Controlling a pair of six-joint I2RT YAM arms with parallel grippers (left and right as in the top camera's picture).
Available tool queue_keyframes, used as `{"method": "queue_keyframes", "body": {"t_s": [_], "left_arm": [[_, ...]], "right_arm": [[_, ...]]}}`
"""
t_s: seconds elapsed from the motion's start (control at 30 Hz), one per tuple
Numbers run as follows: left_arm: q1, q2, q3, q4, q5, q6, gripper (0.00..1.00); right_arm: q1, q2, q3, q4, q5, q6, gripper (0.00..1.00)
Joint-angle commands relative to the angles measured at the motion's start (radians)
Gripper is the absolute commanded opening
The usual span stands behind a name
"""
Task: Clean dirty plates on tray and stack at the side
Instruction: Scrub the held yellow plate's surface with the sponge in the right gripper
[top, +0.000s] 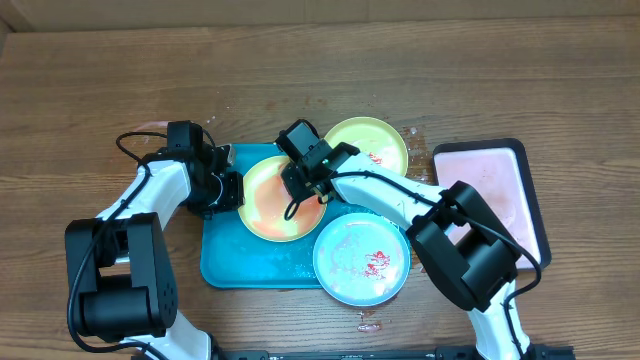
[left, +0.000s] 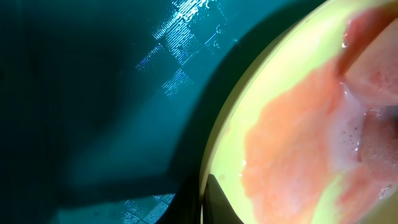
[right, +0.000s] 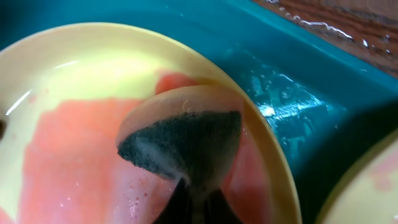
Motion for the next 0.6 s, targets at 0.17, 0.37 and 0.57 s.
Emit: {"method": "queue_keyframes", "body": {"t_s": [0.17,0.37,0.57], "left_arm": [[-0.002,0.04,-0.025,0.002,-0.013,-0.003,0.04],[-0.002,0.04,-0.025,0.002,-0.014,-0.003,0.04],[-0.002,0.04,-0.025,0.003,-0.014,-0.003,0.04]], "right_arm": [[0.085,0.056,0.063,0.007,-0.016,-0.104,0.04],[0.156,0.056,0.063,-0.004,-0.018,-0.108,0.04],[0.169,0.056,0.063,-0.09,-0.081,-0.071,0.04]]}}
